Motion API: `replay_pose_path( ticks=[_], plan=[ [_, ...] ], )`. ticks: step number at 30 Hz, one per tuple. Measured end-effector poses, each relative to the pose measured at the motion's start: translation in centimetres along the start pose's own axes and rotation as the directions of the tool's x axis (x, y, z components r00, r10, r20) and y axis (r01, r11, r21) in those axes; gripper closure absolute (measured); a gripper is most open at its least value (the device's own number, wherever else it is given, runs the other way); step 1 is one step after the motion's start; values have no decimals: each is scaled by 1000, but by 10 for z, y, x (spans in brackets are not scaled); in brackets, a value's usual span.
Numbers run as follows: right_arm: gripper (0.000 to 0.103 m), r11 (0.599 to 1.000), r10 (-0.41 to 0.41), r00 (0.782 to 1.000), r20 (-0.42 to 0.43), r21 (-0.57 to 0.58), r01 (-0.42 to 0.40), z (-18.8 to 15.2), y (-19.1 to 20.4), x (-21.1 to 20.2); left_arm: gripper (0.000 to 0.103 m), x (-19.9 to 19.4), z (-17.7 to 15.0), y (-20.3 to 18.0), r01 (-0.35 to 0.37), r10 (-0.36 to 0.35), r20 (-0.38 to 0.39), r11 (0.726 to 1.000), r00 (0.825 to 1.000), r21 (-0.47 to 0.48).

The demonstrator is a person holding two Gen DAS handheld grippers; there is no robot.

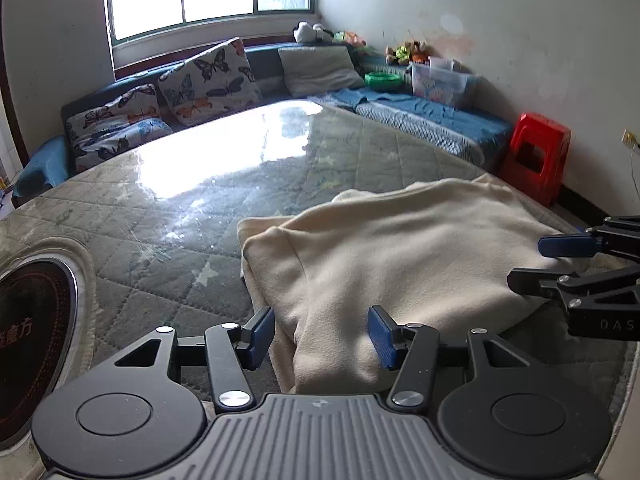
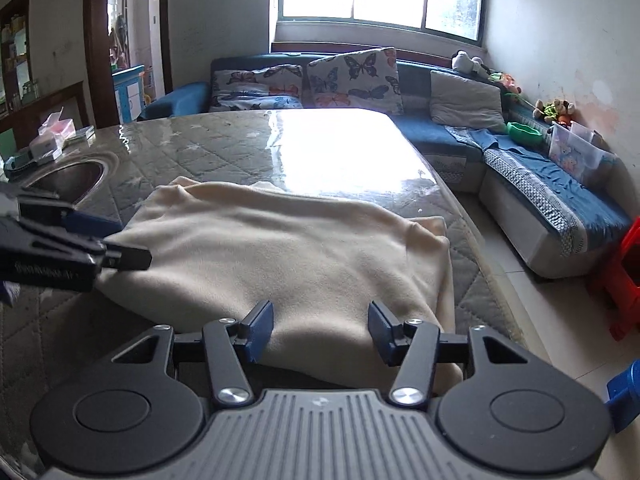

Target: Fold clothes

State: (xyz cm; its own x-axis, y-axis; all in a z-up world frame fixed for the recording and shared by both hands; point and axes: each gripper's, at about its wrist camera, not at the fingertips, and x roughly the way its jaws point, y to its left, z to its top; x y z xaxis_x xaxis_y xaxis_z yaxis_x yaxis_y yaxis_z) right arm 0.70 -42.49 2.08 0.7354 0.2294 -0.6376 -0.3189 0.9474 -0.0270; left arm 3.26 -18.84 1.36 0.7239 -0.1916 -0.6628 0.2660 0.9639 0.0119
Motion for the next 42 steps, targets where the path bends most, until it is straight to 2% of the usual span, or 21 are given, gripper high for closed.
replay_pose_path(
  ticks=[3,9,13,15,19,23,27,32,35,37,39,41,42],
  plan=[
    [50,1000,-8,999,38,-3,8,1,1,-12,48,-11,-1,4,9,-8,34,1000,999,-19],
    [51,1000,-25,1000,6,2,25,-11,1,-6,48,-6,-12,4,-22,23,29,1000,999,-13],
    [53,999,-27,998,62,34,25,-6,-2,-20,48,-12,-11,7,-21,22,37,999,999,-29],
    [53,997,-56,996,72,48,52,-5,-5,-22,48,-15,-10,6,-21,22,46,999,999,-34],
    [58,995,-96,995,14,28,96,-10,-6,-11,48,-17,-6,-5,-1,2,61,1000,998,-13],
    [58,995,-102,994,29,-5,102,-12,-1,-14,48,-14,-2,-20,8,-11,69,999,998,35],
    [58,998,-52,996,73,-18,54,-6,7,-22,48,-2,-9,-25,10,-11,29,999,1000,44],
    [59,998,38,996,84,-51,-34,3,26,-16,48,-3,-17,-26,10,-13,51,998,999,58],
    [58,995,46,998,37,-91,-42,-2,38,0,48,-4,-15,-22,25,-27,48,999,998,46],
    [57,993,38,998,41,-116,-33,-5,43,1,48,-8,-15,-19,31,-33,53,999,998,43],
    [50,993,42,998,47,-113,-37,-5,44,-4,46,-13,-15,-16,34,-35,55,999,998,34],
    [49,995,47,998,48,-91,-43,-4,42,-7,44,-19,-15,-14,36,-37,58,999,998,26],
    [45,996,47,998,48,-84,-43,-4,41,-8,42,-21,-15,-12,38,-39,59,999,998,17]
  ],
)
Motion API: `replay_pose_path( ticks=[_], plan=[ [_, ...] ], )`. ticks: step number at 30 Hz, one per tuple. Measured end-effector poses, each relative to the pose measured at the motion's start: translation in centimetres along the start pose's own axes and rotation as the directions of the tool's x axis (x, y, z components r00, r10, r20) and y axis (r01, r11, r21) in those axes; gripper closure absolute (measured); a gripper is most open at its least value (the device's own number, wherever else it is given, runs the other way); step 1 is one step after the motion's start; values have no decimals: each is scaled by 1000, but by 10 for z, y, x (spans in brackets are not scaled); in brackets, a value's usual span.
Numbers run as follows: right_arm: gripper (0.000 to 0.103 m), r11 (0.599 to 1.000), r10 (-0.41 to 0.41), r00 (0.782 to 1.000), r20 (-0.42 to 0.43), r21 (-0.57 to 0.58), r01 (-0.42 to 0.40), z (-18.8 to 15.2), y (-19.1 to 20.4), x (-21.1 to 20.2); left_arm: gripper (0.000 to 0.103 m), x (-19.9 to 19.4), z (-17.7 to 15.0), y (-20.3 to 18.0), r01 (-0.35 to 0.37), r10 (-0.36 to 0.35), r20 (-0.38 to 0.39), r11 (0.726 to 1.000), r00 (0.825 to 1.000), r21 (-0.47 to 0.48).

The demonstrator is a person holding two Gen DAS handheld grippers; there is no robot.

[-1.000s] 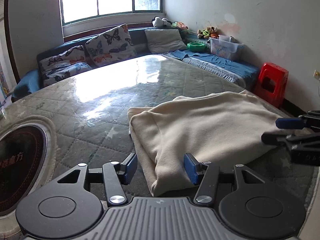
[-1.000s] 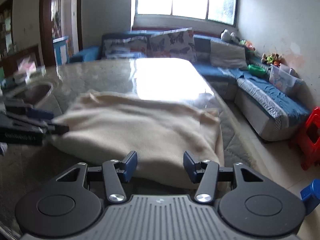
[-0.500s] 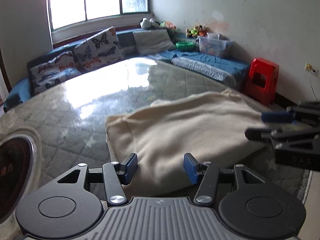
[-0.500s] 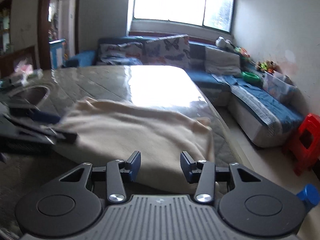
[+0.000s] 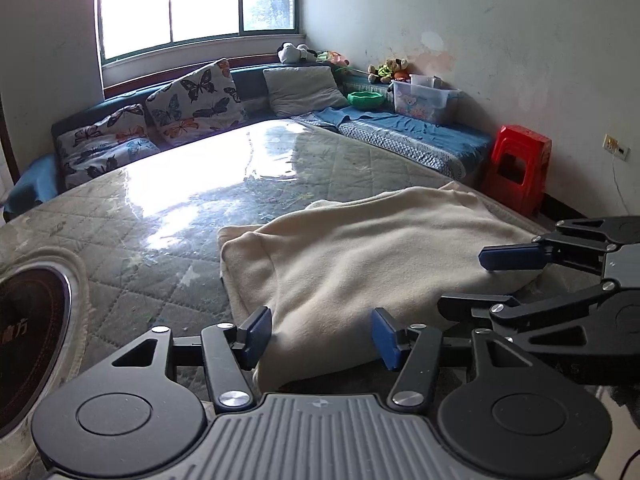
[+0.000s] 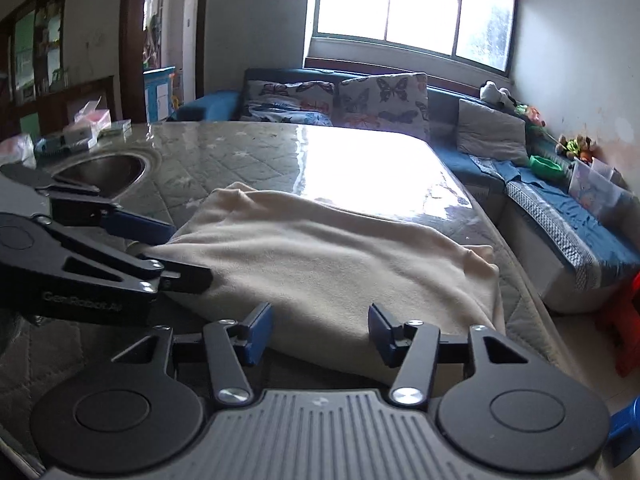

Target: Fold clothes

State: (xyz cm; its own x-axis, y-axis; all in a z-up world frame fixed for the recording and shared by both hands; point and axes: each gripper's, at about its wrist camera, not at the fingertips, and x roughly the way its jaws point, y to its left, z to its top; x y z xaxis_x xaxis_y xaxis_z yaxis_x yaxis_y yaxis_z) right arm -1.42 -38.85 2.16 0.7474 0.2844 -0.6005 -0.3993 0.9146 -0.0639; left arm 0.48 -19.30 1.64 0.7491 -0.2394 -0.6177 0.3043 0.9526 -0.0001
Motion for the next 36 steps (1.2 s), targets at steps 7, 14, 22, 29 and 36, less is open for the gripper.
replay_pose_path(
  ticks=[7,14,22,29,36],
  plan=[
    [21,999,-18,1000,0,37,18,0,-1,-6,14,-18,-3,7,-4,4,21,1000,1000,-28],
    [11,998,-40,999,7,57,39,-1,2,-15,1,-34,-7,8,-8,11,59,999,998,-38],
    [1,994,-72,997,12,79,71,-8,4,-27,0,-45,-15,8,-21,23,69,999,997,-39],
    [0,993,-96,995,13,76,95,-12,9,-34,0,-53,-22,6,-37,40,70,999,997,-36],
    [0,991,-104,995,7,86,103,-19,10,-40,0,-60,-29,6,-62,65,70,997,995,-49]
  ],
)
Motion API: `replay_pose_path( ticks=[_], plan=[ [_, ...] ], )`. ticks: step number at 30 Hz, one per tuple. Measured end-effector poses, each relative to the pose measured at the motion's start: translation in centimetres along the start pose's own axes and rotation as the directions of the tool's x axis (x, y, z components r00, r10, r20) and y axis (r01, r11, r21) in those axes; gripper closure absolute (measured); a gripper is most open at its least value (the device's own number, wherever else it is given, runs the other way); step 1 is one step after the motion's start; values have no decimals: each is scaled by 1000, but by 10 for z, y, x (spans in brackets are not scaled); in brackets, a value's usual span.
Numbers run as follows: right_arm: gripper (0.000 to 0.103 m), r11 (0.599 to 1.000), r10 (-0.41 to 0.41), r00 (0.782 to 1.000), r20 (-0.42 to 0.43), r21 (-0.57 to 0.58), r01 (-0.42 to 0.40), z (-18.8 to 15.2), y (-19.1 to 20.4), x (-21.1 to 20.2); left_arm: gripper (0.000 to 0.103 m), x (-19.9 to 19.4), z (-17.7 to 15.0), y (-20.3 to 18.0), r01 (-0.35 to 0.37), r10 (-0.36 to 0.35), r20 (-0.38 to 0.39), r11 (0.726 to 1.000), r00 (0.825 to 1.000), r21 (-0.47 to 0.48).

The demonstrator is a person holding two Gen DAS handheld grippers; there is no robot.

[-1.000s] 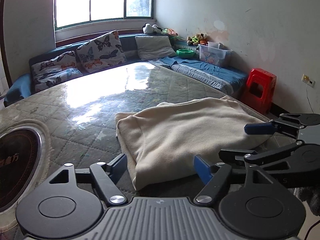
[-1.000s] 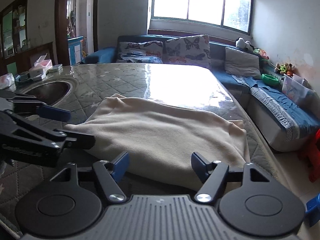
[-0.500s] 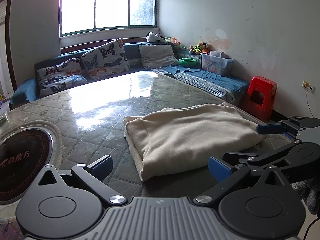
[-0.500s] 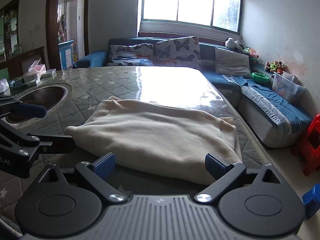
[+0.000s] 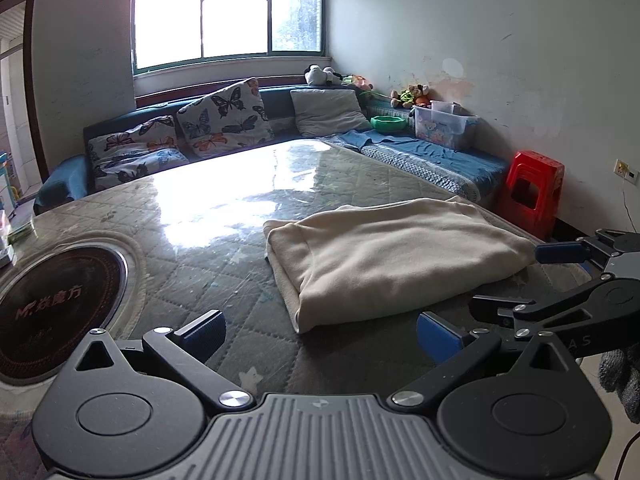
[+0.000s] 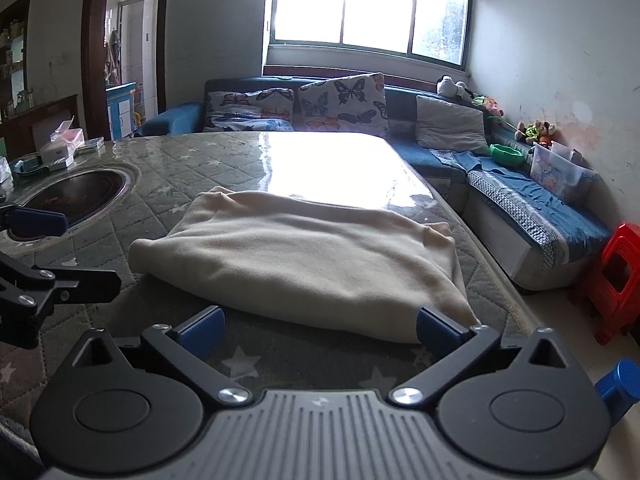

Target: Fold clothes

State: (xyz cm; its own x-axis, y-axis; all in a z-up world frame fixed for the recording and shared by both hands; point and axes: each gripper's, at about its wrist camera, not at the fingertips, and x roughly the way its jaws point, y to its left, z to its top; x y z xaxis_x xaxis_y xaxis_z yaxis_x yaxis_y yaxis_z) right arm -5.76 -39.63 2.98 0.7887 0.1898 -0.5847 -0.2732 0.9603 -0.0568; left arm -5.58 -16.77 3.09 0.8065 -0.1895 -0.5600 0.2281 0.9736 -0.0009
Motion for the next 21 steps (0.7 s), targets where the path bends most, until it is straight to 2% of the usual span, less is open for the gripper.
replay_pose_path(
  ticks=[21],
  plan=[
    [0,1000,16,1000,-26,13,-15,-18,13,-5,0,-11,-17,0,-5,5,-9,1000,1000,-13]
  ],
)
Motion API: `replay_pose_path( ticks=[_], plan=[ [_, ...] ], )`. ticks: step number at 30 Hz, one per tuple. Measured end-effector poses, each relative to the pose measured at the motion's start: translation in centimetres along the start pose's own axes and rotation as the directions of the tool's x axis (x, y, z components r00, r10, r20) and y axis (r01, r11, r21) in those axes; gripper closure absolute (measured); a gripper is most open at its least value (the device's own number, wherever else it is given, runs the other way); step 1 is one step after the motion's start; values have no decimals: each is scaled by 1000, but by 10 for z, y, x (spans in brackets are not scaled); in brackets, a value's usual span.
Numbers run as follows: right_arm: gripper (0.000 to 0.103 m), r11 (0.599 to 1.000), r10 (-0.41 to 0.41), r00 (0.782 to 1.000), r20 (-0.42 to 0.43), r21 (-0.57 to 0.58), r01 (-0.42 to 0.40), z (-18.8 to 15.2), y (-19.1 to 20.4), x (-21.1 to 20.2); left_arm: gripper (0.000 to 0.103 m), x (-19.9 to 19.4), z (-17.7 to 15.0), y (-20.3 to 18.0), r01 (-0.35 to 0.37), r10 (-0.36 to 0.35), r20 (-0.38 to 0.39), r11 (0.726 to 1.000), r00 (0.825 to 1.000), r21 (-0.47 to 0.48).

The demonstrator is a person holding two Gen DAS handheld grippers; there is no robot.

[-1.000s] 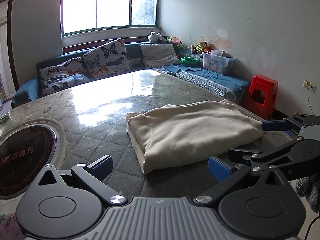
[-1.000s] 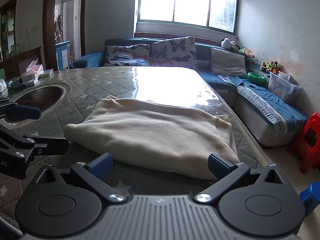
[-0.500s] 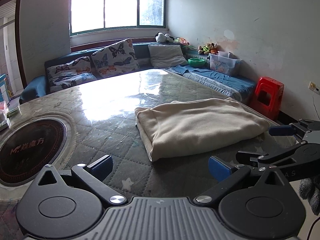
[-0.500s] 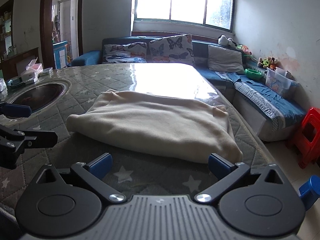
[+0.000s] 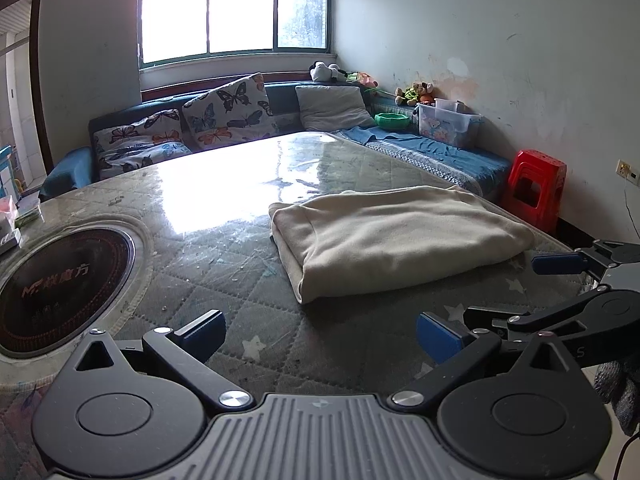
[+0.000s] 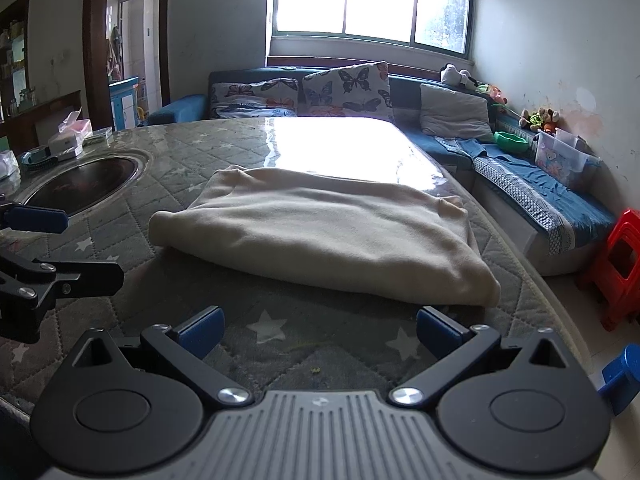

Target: Fold clothes

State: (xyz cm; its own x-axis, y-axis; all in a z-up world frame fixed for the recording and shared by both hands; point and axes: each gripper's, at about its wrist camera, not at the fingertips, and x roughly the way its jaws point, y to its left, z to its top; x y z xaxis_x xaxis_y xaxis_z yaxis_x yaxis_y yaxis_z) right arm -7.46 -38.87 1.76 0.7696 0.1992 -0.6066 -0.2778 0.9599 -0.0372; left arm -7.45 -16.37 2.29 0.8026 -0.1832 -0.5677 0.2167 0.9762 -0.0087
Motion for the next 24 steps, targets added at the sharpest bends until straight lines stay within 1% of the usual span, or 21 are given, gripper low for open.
replay_pose_path(
  ticks=[24],
  plan=[
    [0,1000,12,1000,3,22,-13,-6,3,0,0,-2,-4,-6,4,-4,-5,1000,1000,12]
  ],
)
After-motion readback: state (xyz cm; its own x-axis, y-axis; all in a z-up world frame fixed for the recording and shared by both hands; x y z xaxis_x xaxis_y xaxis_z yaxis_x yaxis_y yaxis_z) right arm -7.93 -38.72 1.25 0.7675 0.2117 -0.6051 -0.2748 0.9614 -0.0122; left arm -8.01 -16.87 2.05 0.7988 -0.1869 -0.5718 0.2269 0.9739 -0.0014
